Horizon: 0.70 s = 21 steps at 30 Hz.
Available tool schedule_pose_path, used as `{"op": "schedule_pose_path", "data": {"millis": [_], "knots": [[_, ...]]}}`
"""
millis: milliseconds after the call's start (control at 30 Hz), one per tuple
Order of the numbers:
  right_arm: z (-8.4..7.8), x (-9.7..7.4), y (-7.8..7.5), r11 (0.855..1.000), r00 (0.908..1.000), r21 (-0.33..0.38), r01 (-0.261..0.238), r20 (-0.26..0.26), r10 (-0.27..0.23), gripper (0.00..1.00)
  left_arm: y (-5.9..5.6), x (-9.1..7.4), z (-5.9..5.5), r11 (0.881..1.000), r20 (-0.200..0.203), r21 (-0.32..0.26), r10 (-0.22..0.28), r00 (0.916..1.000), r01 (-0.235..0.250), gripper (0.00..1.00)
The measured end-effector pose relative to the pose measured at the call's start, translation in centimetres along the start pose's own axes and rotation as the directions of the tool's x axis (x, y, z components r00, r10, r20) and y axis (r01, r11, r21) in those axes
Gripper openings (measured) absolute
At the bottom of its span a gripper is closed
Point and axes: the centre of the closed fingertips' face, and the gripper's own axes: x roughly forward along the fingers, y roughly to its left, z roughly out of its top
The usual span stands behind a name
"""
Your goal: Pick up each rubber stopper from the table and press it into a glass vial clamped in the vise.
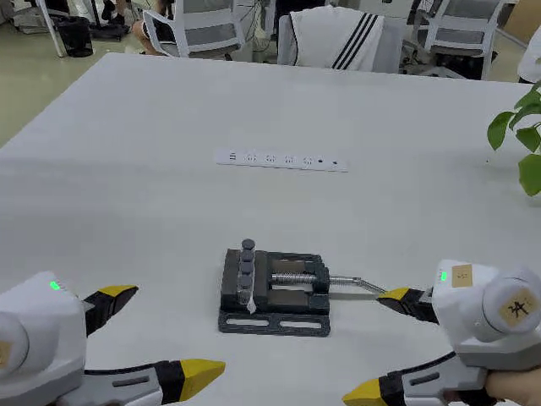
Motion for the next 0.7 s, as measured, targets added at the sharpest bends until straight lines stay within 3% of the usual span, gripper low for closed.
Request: {"op": "schedule_pose_path", "data": {"millis": [100, 333, 700], "knots": [[-0.4, 0.3, 0.2, 1.0, 1.0, 0.022, 0.006, 0.004, -0.006, 0.99, 0.1, 0.0, -0.6, 1.0, -0.013, -0.006, 0.0, 0.9999, 0.0, 0.99], [-0.3, 1.1, 0.9, 0.998, 0.9995, 0.06, 0.007, 0.029, -0.008, 0.99, 0.6, 0.2, -2.3, 0.999, -0.06, -0.039, -0.003, 0.9982, 0.001, 0.99], [0.7, 2.0, 1.7, 0.997, 0.997, 0.074, -0.024, 0.076, 0.019, 0.99, 0.7, 0.0, -2.8, 0.999, -0.089, -0.03, 0.009, 0.996, -0.012, 0.99]]}}
